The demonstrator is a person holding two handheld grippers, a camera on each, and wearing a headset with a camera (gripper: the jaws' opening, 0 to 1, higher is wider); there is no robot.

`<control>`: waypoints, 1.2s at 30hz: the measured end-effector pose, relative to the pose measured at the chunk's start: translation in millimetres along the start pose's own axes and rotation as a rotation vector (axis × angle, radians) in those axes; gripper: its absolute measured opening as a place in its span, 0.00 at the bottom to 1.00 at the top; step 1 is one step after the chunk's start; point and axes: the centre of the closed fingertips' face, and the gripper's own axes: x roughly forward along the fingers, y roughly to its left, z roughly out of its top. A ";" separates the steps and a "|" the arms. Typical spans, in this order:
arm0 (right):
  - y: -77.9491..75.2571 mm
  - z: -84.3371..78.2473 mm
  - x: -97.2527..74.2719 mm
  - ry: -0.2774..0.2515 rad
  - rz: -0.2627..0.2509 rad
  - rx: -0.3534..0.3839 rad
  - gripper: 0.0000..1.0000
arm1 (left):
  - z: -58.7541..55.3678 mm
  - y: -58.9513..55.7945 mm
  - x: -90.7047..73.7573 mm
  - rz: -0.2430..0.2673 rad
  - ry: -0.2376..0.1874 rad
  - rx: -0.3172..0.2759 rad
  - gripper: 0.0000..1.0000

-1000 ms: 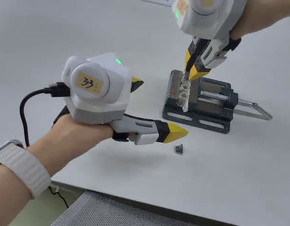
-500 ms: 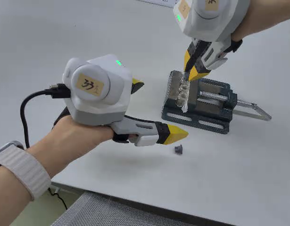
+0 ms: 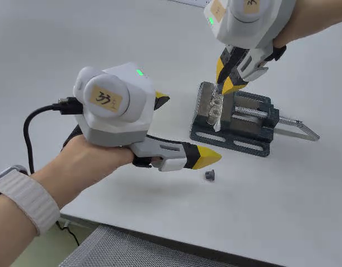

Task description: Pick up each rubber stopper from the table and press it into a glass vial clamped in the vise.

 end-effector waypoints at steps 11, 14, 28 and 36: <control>-5.7 1.1 -0.5 -0.018 -0.011 -0.001 0.17 | -0.9 1.1 -0.3 0.002 -0.002 -0.004 0.86; -3.8 4.5 -6.5 -0.040 -0.017 0.007 0.18 | -0.4 1.5 -0.3 0.003 -0.005 -0.004 0.86; 4.9 1.2 -15.8 -0.071 -0.005 0.030 0.02 | 0.5 0.6 3.2 -0.003 -0.006 -0.006 0.86; 5.8 1.4 -12.4 -0.087 0.008 0.056 0.00 | -1.2 1.7 3.2 -0.002 -0.002 -0.012 0.86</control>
